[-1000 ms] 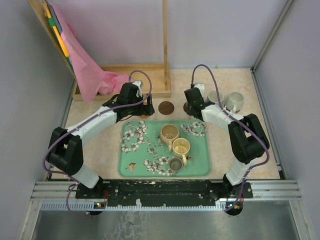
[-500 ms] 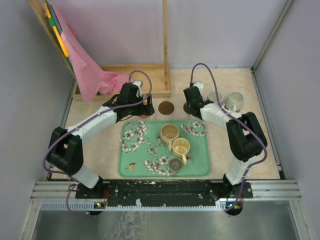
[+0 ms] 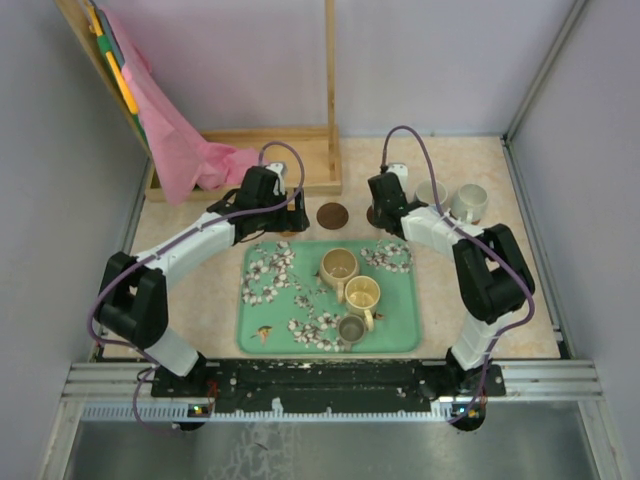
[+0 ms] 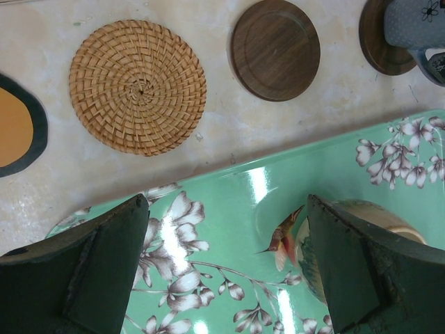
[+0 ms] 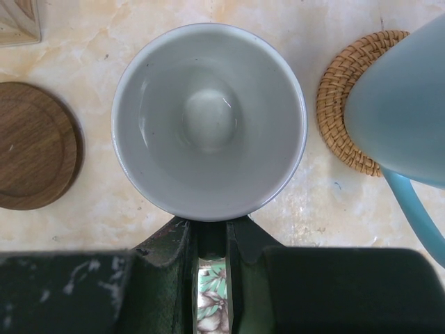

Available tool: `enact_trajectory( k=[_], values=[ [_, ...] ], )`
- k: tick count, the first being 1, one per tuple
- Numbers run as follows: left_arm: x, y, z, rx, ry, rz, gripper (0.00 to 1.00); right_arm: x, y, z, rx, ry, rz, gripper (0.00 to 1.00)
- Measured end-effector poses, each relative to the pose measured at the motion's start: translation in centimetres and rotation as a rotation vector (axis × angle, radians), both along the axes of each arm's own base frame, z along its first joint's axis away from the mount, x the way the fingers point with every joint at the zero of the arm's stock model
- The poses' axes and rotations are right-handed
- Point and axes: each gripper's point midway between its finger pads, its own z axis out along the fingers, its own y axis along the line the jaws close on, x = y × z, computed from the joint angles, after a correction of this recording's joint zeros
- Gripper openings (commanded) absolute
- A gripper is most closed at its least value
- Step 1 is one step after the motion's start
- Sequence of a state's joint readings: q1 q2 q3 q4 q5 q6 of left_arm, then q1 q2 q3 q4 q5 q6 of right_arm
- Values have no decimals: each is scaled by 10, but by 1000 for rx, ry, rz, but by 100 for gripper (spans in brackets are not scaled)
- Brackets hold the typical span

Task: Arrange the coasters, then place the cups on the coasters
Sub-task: Place the cup on the coaster.

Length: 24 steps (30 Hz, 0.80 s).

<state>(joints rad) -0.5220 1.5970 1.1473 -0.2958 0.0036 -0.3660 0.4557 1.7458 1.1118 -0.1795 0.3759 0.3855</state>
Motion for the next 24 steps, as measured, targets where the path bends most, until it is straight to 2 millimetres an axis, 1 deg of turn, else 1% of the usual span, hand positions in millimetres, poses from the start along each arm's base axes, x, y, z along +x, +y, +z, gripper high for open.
enact_trajectory(
  k=[5, 19, 22, 24],
  values=[
    [0, 0, 0, 0, 0, 0, 100, -1, -1, -5, 3, -10, -1, 0],
    [0, 0, 0, -1, 1, -1, 100, 0, -1, -7, 15, -43, -4, 0],
    [0, 0, 0, -1, 1, 0, 100, 0, -1, -7, 15, -43, -4, 6],
    [0, 0, 0, -1, 1, 0, 100, 0, -1, -7, 15, -42, -4, 8]
  ],
)
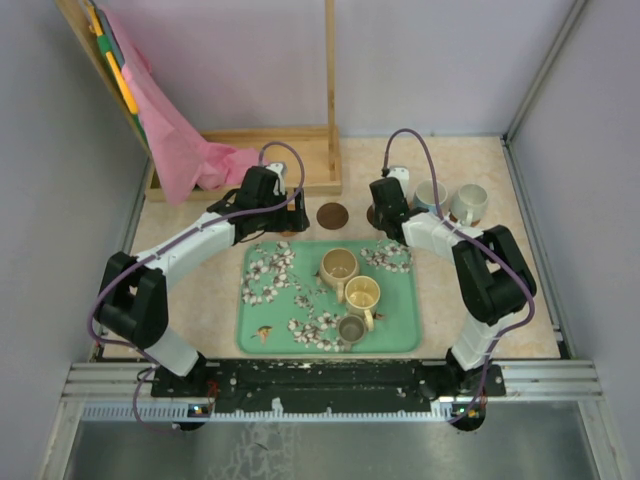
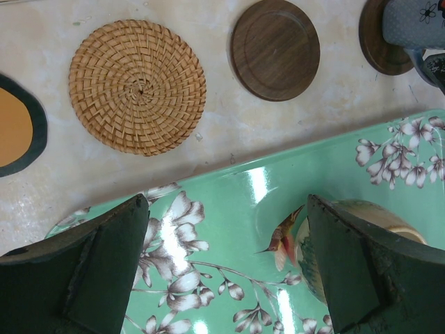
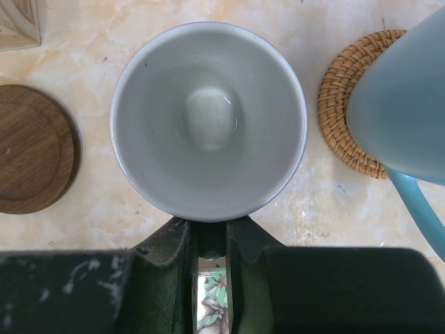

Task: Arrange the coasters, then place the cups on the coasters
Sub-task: Place the cup on the coaster.

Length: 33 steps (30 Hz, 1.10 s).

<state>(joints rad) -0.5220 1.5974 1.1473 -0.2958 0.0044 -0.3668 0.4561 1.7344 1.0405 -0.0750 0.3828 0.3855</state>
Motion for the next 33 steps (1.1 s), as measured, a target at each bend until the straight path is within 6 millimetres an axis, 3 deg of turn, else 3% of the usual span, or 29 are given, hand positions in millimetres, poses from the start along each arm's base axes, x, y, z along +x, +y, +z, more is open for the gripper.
enact_trajectory(
  k=[13, 33],
  values=[
    [0, 0, 0, 0, 0, 0, 100, 0, 0, 0, -1, 1, 0, 19],
    [0, 0, 0, 0, 0, 0, 100, -4, -2, -3, -11, 20, -1, 26]
  ],
)
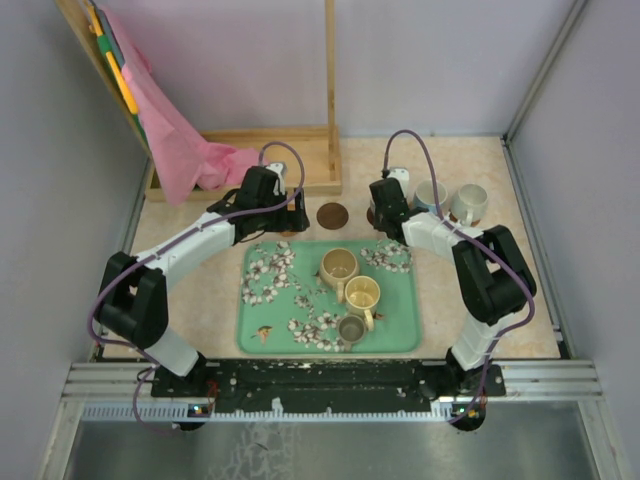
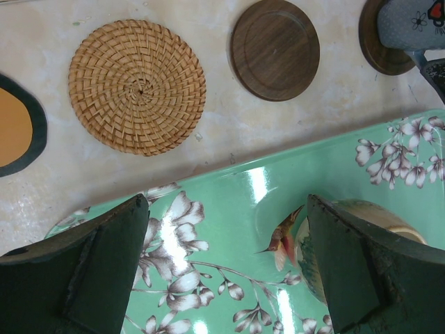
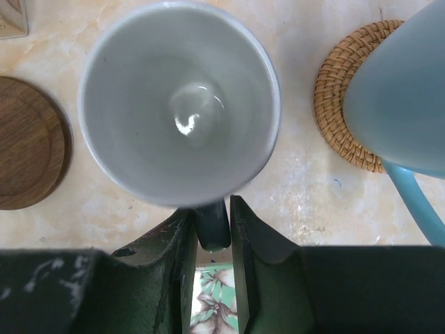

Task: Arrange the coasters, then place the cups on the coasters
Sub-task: Place the cup on the coaster.

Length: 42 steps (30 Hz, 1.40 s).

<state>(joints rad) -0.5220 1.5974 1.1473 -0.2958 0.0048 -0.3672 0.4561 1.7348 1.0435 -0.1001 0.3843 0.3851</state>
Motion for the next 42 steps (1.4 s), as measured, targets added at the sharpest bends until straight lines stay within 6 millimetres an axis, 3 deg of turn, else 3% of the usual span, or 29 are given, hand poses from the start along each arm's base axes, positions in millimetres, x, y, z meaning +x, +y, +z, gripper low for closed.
enact_trajectory(
  k=[20, 22, 28, 33, 42],
  values=[
    [0, 0, 0, 1, 0, 0, 100, -2, -2, 3, -8, 8, -5, 29],
    [0, 0, 0, 1, 0, 0, 100, -4, -3, 9, -5, 2, -6, 29],
    [0, 0, 0, 1, 0, 0, 100, -11, -4, 56, 45, -87, -8, 29],
    [0, 1, 0, 6, -1, 5, 100, -30, -4, 77, 65, -118, 2, 29],
    [0, 3, 2, 6, -6, 10, 100, -99, 18, 77, 70, -60, 99, 29]
  ],
)
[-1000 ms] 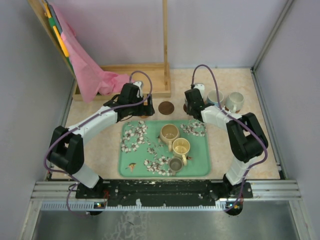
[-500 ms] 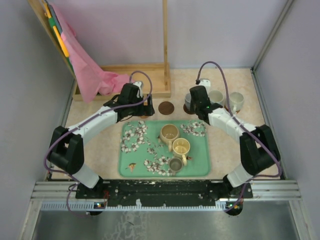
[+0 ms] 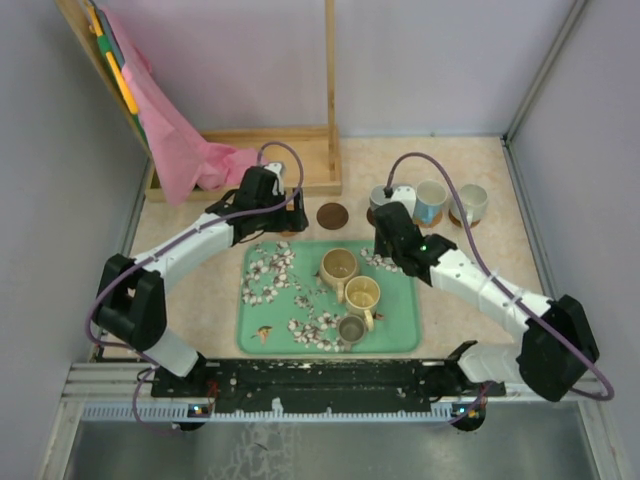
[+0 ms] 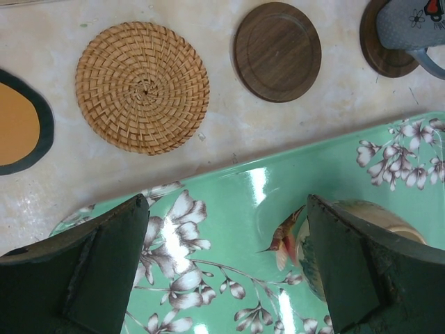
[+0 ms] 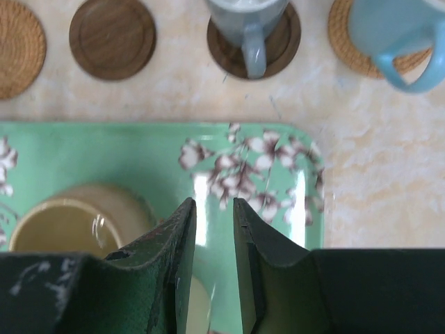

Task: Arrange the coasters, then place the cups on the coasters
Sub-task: Place the cup on the coaster, then pick up the cup from the tray.

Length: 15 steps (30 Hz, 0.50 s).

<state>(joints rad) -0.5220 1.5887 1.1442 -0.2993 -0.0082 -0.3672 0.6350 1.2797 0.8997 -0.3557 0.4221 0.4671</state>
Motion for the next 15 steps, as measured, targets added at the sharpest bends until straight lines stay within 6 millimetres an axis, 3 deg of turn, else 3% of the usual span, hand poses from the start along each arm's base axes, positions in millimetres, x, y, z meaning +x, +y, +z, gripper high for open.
enact_trajectory(
  k=[9, 15],
  values=[
    [-7, 4, -8, 8, 15, 2, 100, -81, 7, -11, 30, 75, 59, 29],
    [-9, 5, -10, 10, 20, 3, 100, -114, 11, -10, 48, 101, 73, 29]
  ],
)
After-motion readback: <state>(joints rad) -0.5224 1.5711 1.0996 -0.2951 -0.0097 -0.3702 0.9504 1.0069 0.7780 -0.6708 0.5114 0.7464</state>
